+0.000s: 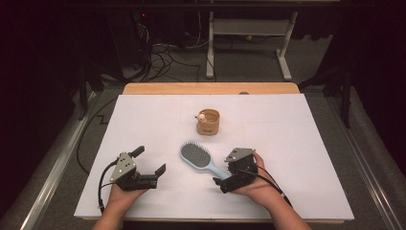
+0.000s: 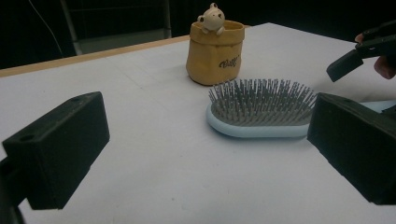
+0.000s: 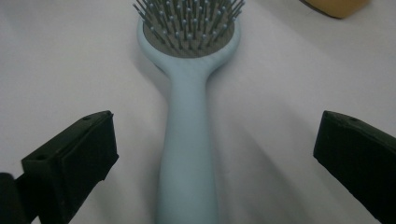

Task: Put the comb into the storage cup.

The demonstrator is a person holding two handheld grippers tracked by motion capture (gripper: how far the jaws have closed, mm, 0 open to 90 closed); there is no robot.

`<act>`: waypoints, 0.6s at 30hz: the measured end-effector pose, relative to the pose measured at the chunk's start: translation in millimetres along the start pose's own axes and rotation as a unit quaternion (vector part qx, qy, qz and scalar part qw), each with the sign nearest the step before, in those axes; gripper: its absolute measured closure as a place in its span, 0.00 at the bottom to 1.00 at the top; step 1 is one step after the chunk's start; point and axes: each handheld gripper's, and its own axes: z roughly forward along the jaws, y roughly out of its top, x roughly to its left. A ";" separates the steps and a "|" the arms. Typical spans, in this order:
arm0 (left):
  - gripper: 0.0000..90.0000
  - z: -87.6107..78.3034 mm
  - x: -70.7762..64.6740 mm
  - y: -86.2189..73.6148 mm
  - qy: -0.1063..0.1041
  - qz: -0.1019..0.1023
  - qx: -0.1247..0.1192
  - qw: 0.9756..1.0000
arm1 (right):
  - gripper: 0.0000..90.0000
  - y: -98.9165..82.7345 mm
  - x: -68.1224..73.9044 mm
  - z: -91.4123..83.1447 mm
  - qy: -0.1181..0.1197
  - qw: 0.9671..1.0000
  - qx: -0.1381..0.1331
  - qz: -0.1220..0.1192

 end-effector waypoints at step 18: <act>0.00 -0.8 1.2 0.3 0.002 -0.005 -0.007 1.000 | 0.00 43.1 4.2 16.7 0.019 1.000 0.005 -0.007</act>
